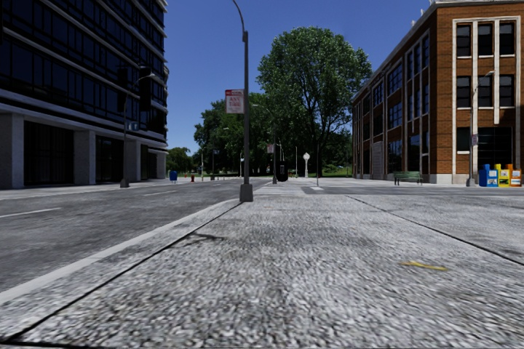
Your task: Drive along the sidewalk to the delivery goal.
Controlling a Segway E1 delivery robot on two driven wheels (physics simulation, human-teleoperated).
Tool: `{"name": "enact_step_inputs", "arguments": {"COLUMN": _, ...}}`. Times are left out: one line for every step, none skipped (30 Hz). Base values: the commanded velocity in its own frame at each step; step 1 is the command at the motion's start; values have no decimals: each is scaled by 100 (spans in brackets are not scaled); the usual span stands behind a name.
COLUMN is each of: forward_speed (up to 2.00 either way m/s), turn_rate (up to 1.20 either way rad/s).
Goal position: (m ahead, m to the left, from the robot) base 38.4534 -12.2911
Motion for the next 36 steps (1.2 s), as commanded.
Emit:
{"name": "enact_step_inputs", "arguments": {"forward_speed": 200, "turn_rate": -23}}
{"name": "enact_step_inputs", "arguments": {"forward_speed": 200, "turn_rate": -24}}
{"name": "enact_step_inputs", "arguments": {"forward_speed": 200, "turn_rate": -24}}
{"name": "enact_step_inputs", "arguments": {"forward_speed": 200, "turn_rate": -24}}
{"name": "enact_step_inputs", "arguments": {"forward_speed": 200, "turn_rate": -24}}
{"name": "enact_step_inputs", "arguments": {"forward_speed": 200, "turn_rate": -24}}
{"name": "enact_step_inputs", "arguments": {"forward_speed": 200, "turn_rate": -24}}
{"name": "enact_step_inputs", "arguments": {"forward_speed": 200, "turn_rate": -24}}
{"name": "enact_step_inputs", "arguments": {"forward_speed": 200, "turn_rate": -24}}
{"name": "enact_step_inputs", "arguments": {"forward_speed": 200, "turn_rate": -25}}
{"name": "enact_step_inputs", "arguments": {"forward_speed": 200, "turn_rate": -27}}
{"name": "enact_step_inputs", "arguments": {"forward_speed": 200, "turn_rate": -28}}
{"name": "enact_step_inputs", "arguments": {"forward_speed": 200, "turn_rate": -28}}
{"name": "enact_step_inputs", "arguments": {"forward_speed": 200, "turn_rate": -28}}
{"name": "enact_step_inputs", "arguments": {"forward_speed": 200, "turn_rate": -28}}
{"name": "enact_step_inputs", "arguments": {"forward_speed": 200, "turn_rate": -28}}
{"name": "enact_step_inputs", "arguments": {"forward_speed": 200, "turn_rate": -28}}
{"name": "enact_step_inputs", "arguments": {"forward_speed": 200, "turn_rate": -28}}
{"name": "enact_step_inputs", "arguments": {"forward_speed": 200, "turn_rate": -28}}
{"name": "enact_step_inputs", "arguments": {"forward_speed": 200, "turn_rate": -28}}
{"name": "enact_step_inputs", "arguments": {"forward_speed": 200, "turn_rate": -28}}
{"name": "enact_step_inputs", "arguments": {"forward_speed": 200, "turn_rate": -28}}
{"name": "enact_step_inputs", "arguments": {"forward_speed": 200, "turn_rate": -28}}
{"name": "enact_step_inputs", "arguments": {"forward_speed": 200, "turn_rate": -28}}
{"name": "enact_step_inputs", "arguments": {"forward_speed": 200, "turn_rate": -21}}
{"name": "enact_step_inputs", "arguments": {"forward_speed": 200, "turn_rate": -10}}
{"name": "enact_step_inputs", "arguments": {"forward_speed": 200, "turn_rate": 0}}
{"name": "enact_step_inputs", "arguments": {"forward_speed": 200, "turn_rate": 0}}
{"name": "enact_step_inputs", "arguments": {"forward_speed": 200, "turn_rate": 0}}
{"name": "enact_step_inputs", "arguments": {"forward_speed": 200, "turn_rate": 0}}
{"name": "enact_step_inputs", "arguments": {"forward_speed": 200, "turn_rate": 0}}
{"name": "enact_step_inputs", "arguments": {"forward_speed": 200, "turn_rate": 0}}
{"name": "enact_step_inputs", "arguments": {"forward_speed": 200, "turn_rate": 0}}
{"name": "enact_step_inputs", "arguments": {"forward_speed": 200, "turn_rate": 0}}
{"name": "enact_step_inputs", "arguments": {"forward_speed": 200, "turn_rate": 0}}
{"name": "enact_step_inputs", "arguments": {"forward_speed": 200, "turn_rate": 0}}
